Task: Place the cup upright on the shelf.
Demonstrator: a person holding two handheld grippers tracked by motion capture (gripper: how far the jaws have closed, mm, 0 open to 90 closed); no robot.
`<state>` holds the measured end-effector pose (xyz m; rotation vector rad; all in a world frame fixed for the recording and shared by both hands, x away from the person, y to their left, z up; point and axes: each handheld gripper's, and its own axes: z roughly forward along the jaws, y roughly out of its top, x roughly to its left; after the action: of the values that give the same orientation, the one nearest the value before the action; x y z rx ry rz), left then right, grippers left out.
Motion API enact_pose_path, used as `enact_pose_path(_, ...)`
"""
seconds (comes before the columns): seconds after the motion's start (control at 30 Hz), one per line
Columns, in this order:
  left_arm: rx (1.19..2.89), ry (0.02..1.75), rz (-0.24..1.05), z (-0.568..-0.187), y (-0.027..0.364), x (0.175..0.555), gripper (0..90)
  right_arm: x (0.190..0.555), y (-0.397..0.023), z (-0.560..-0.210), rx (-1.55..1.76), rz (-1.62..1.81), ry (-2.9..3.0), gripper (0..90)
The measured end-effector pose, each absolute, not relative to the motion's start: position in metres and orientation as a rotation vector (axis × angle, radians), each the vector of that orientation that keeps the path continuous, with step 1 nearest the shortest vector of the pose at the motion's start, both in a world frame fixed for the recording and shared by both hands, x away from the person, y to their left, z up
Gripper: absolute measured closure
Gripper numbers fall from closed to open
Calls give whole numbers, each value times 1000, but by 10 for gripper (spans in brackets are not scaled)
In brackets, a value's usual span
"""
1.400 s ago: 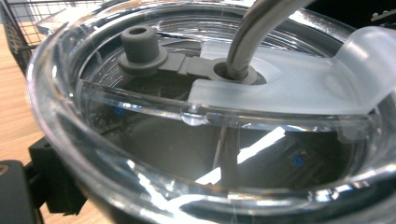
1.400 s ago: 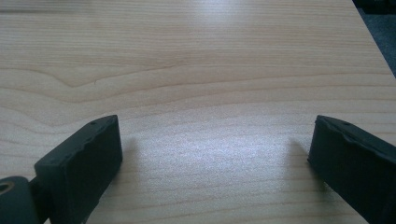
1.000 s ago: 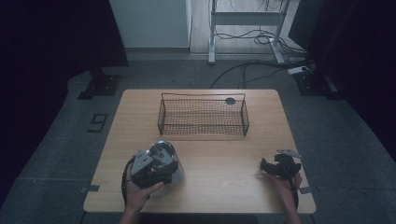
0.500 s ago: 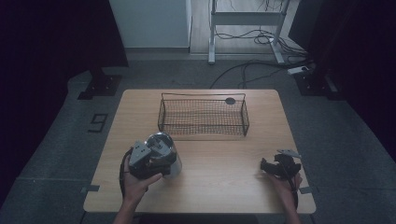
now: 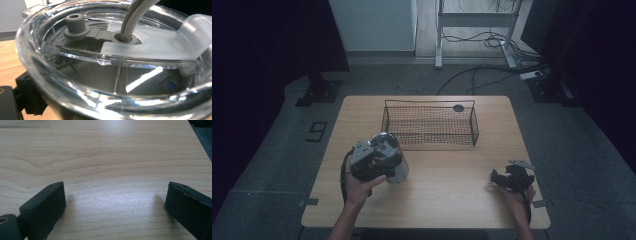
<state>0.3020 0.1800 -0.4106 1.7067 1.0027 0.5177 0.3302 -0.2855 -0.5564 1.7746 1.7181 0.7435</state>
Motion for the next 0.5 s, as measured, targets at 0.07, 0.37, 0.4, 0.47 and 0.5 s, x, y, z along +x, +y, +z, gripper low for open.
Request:
enact_pose_path(0.07,1707,1004,518,-408,181,304,39,330,-286,-556,1774,744,1718,30)
enact_pose_path(0.37,1713,1015,545,-399,181,318,40,330,-286,-556,1774,743,1718,30)
enact_pose_path(0.4,1713,1015,545,-399,181,318,39,330,-286,-556,1774,743,1718,30)
enact_pose_path(0.47,1713,1021,547,-398,181,321,39,330,-286,-556,1774,743,1718,30)
enact_pose_path(0.5,1711,1023,549,-397,181,322,40,330,-286,-556,1775,743,1718,30)
